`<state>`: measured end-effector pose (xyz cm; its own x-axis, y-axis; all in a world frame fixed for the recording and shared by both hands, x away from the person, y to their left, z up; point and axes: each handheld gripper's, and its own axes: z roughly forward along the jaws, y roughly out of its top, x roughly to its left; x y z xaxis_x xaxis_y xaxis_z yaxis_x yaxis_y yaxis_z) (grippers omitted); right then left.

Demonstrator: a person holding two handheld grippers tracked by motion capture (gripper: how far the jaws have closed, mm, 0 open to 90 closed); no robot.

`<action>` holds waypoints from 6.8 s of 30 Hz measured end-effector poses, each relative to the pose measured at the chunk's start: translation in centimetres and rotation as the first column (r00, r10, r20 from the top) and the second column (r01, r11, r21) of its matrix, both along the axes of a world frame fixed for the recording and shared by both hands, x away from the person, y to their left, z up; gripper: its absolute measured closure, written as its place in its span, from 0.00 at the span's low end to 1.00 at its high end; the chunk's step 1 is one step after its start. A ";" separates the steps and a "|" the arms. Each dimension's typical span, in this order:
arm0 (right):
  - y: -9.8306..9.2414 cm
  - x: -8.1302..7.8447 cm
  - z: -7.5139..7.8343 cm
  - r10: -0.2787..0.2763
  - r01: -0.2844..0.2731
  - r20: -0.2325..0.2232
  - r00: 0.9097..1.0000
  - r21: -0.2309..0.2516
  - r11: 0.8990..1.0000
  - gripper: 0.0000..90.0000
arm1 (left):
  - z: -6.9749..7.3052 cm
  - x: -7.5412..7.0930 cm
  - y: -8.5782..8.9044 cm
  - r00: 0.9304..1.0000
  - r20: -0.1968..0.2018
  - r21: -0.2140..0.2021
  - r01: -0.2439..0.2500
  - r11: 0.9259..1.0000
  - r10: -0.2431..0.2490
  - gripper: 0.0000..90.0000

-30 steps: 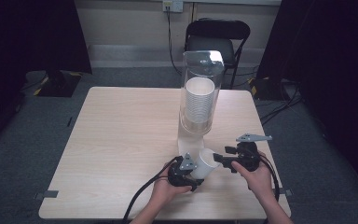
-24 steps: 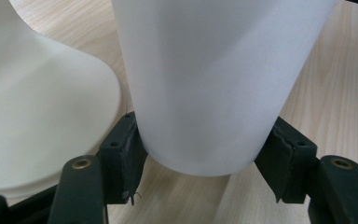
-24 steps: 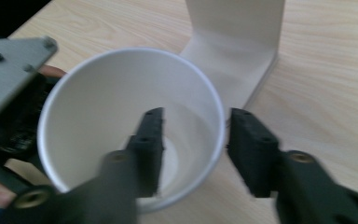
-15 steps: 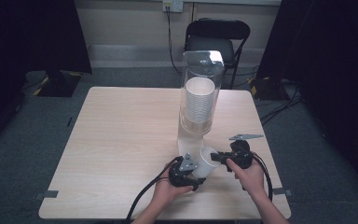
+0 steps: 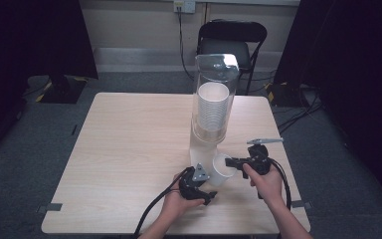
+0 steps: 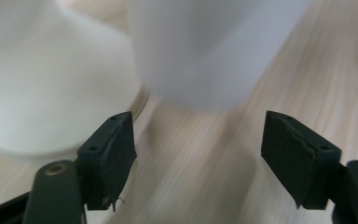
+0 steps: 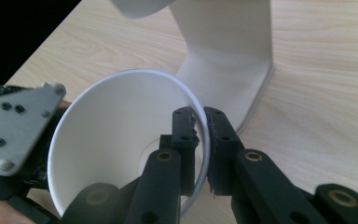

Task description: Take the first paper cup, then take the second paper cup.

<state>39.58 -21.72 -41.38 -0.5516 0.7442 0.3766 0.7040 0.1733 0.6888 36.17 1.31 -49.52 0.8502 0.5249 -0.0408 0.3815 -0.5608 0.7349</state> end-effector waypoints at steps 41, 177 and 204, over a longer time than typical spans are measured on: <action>-6.7 2.9 1.0 -0.239 0.286 0.238 0.942 -0.190 0.939 0.25 | 0.8 1.0 2.0 0.993 0.000 -0.057 -0.116 0.992 0.117 0.23; -7.4 -2.3 -8.6 -0.076 0.148 0.224 0.972 -0.324 0.934 0.14 | 8.8 5.2 2.2 0.938 0.178 -0.258 -0.246 0.934 0.296 0.24; -7.4 -2.3 -8.7 -0.080 0.152 0.225 0.971 -0.325 0.934 0.14 | 8.1 4.9 1.6 0.938 0.186 -0.272 -0.238 0.932 0.294 0.40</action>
<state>37.27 -29.14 -50.03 -0.4921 0.8703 -0.0194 0.5833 0.3462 0.7348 41.11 2.93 -41.47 0.6824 0.7306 -0.0228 0.3050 -0.2562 0.9172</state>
